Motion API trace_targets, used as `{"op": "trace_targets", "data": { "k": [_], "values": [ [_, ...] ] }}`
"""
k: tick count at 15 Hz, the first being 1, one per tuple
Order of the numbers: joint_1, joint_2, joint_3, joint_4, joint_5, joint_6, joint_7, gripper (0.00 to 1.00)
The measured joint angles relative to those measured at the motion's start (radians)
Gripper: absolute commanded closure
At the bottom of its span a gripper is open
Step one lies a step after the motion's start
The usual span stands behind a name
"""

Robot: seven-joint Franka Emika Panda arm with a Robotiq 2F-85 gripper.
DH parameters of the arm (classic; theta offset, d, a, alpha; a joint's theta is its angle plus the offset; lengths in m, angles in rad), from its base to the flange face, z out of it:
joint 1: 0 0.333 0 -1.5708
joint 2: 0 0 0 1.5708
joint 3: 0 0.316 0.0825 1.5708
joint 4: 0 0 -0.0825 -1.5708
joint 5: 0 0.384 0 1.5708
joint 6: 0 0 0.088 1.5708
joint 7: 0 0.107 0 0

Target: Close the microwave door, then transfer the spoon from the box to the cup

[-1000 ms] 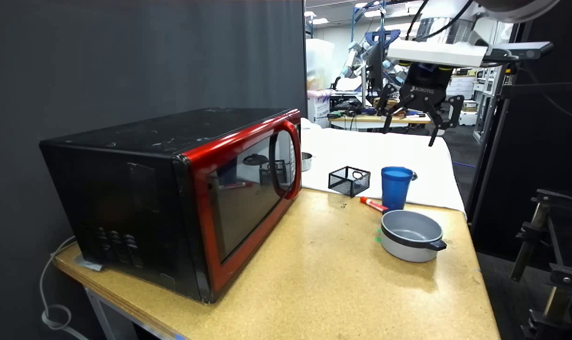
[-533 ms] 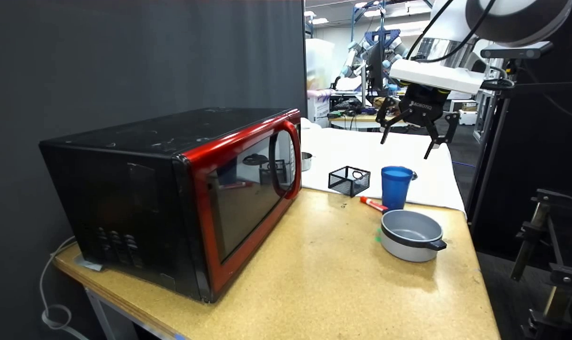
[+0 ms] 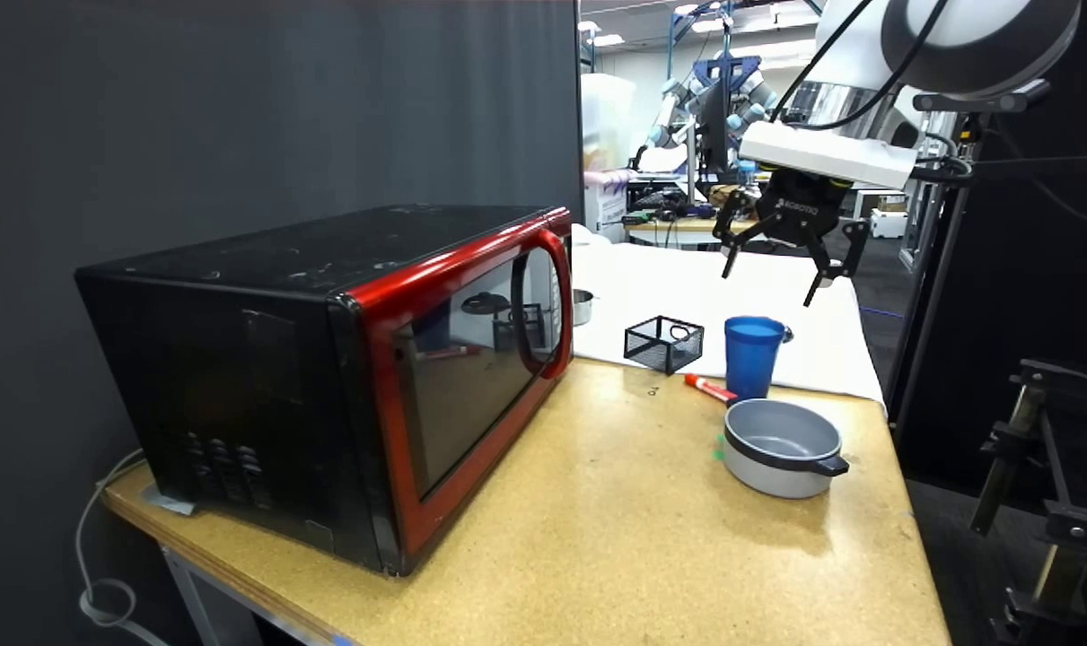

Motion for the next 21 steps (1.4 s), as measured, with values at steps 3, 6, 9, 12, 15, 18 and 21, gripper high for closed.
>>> {"op": "trace_targets", "data": {
  "k": [3,6,9,12,15,18,21],
  "values": [
    [0.0,0.0,0.0,0.0,0.0,0.0,0.0,0.0],
    [0.0,0.0,-0.002,0.001,-0.005,0.0,0.003,0.0],
    [-0.002,0.007,-0.01,0.056,-0.008,-0.001,0.003,0.0],
    [-0.018,0.041,-0.021,0.191,0.011,-0.044,-0.007,0.0],
    [-0.046,0.121,-0.038,0.328,0.041,-0.114,-0.023,0.0],
    [-0.078,0.24,-0.051,0.439,0.066,-0.153,-0.067,0.0],
    [-0.115,0.361,-0.049,0.527,0.108,-0.157,-0.141,0.0]
  ]
}}
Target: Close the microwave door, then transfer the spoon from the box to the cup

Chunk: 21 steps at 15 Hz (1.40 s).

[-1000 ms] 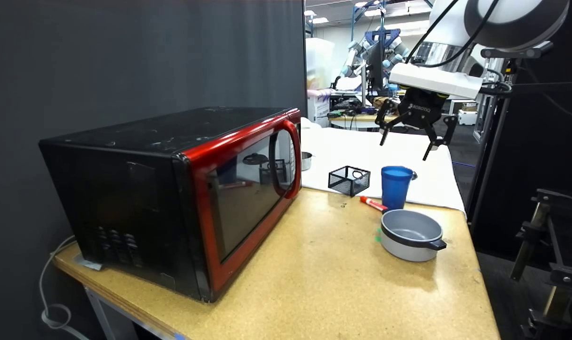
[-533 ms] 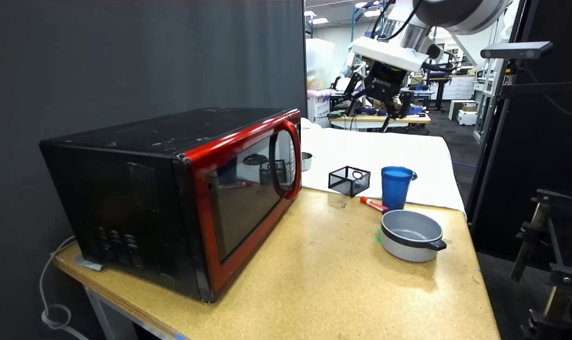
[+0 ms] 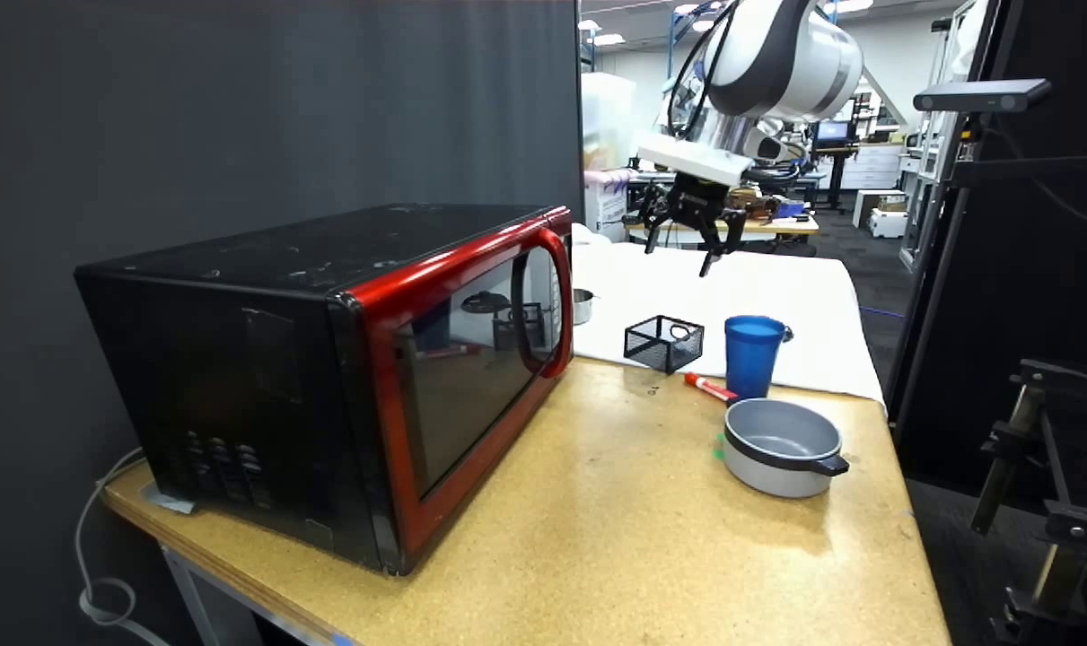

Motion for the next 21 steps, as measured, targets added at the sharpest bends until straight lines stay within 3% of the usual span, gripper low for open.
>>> {"op": "trace_targets", "data": {
  "k": [11,21],
  "values": [
    [-0.142,0.269,0.107,0.182,0.24,-0.006,-0.243,0.0],
    [-0.148,0.323,0.107,0.236,0.314,-0.045,-0.256,0.0]
  ]
}}
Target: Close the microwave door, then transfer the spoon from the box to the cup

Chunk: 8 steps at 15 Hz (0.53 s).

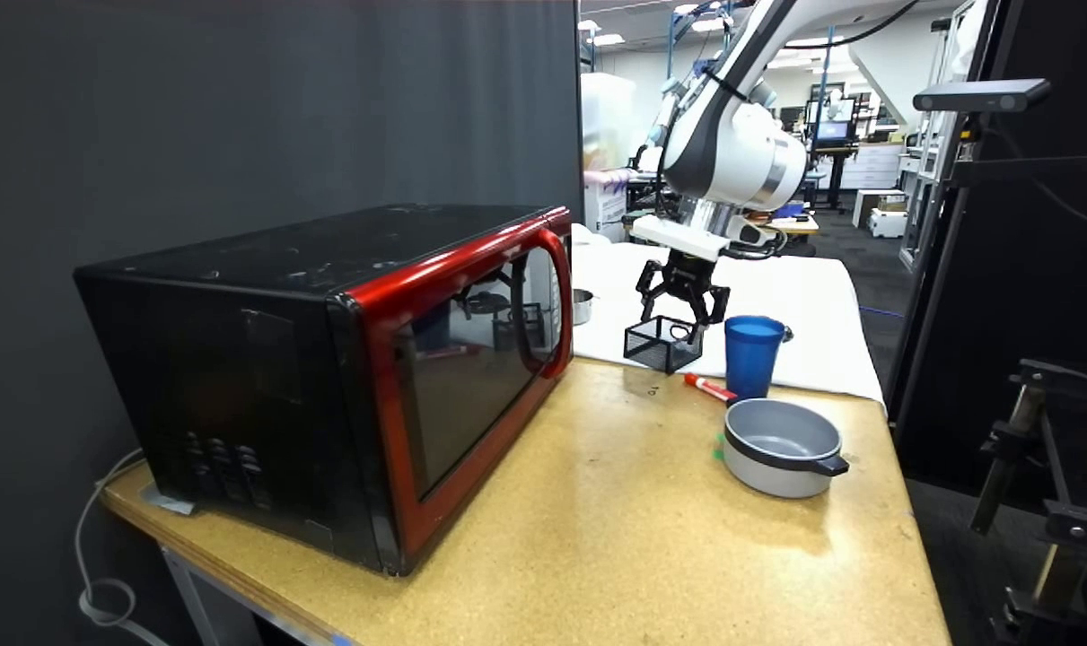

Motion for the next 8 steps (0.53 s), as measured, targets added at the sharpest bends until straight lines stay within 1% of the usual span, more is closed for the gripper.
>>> {"op": "trace_targets", "data": {
  "k": [2,3,4,5,6,8],
  "values": [
    [0.001,0.013,-0.004,0.012,0.0,-0.002,0.0,0.0],
    [0.001,0.019,-0.006,0.017,0.0,-0.003,0.001,0.11],
    [0.002,0.024,-0.008,0.023,0.0,-0.005,0.001,0.27],
    [0.002,0.031,-0.009,0.029,0.0,-0.006,0.001,0.34],
    [0.003,0.037,-0.009,0.035,0.0,-0.007,0.001,0.43],
    [0.003,0.043,-0.01,0.043,0.0,-0.007,0.002,0.56]
  ]
}}
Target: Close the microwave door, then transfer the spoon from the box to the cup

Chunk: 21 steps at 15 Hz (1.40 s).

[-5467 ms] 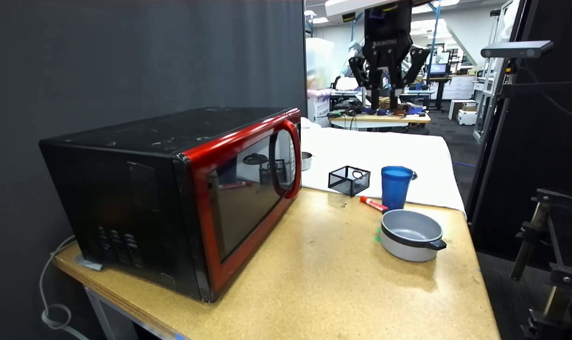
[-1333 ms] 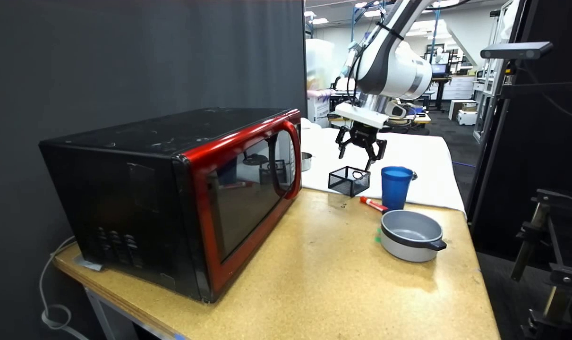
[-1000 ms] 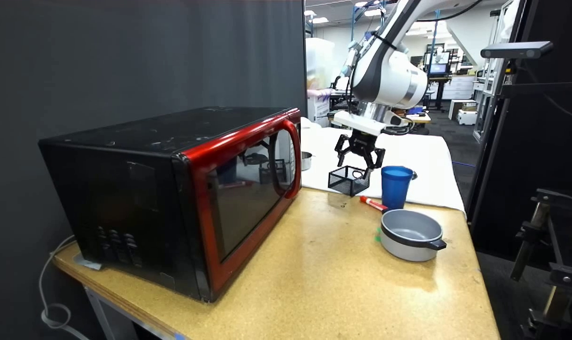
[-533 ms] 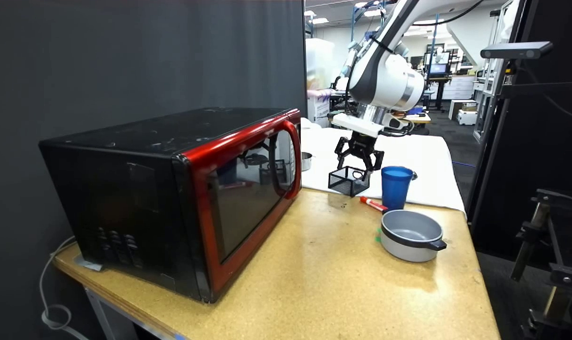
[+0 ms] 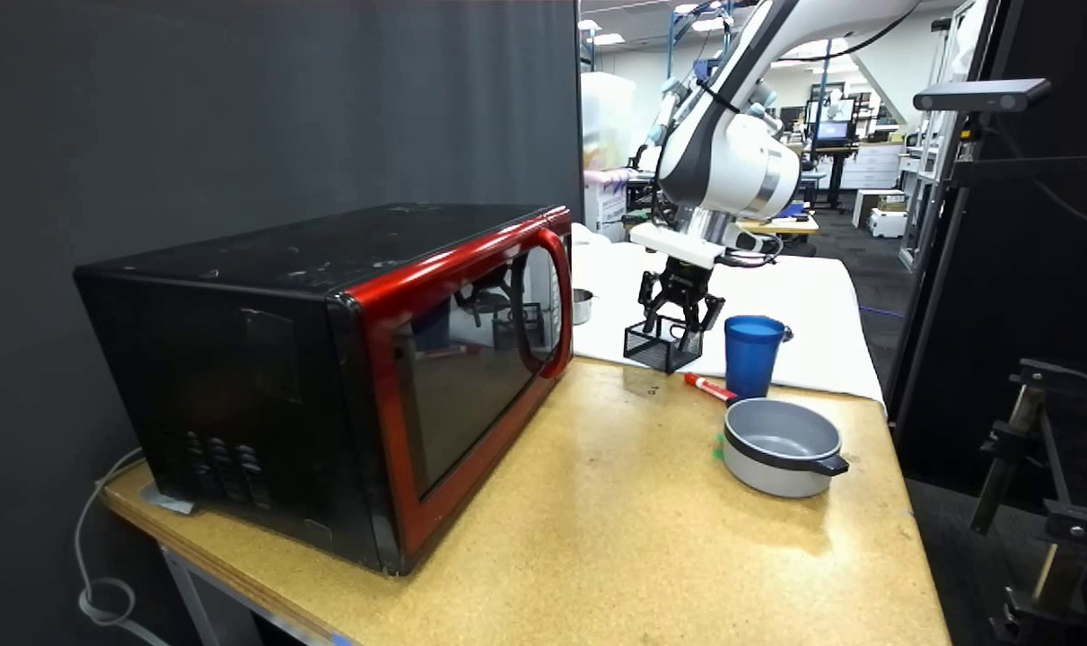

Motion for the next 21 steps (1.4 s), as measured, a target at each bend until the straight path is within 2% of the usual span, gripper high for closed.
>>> {"op": "trace_targets", "data": {
  "k": [6,8,13,21],
  "values": [
    [0.002,0.001,-0.002,0.011,0.0,-0.009,0.003,0.99],
    [0.002,0.001,-0.003,0.013,0.0,-0.01,0.003,0.95],
    [0.011,-0.028,-0.004,0.01,0.0,-0.021,0.006,0.95],
    [0.041,-0.241,-0.004,-0.103,0.012,-0.103,0.05,0.95]
  ]
}}
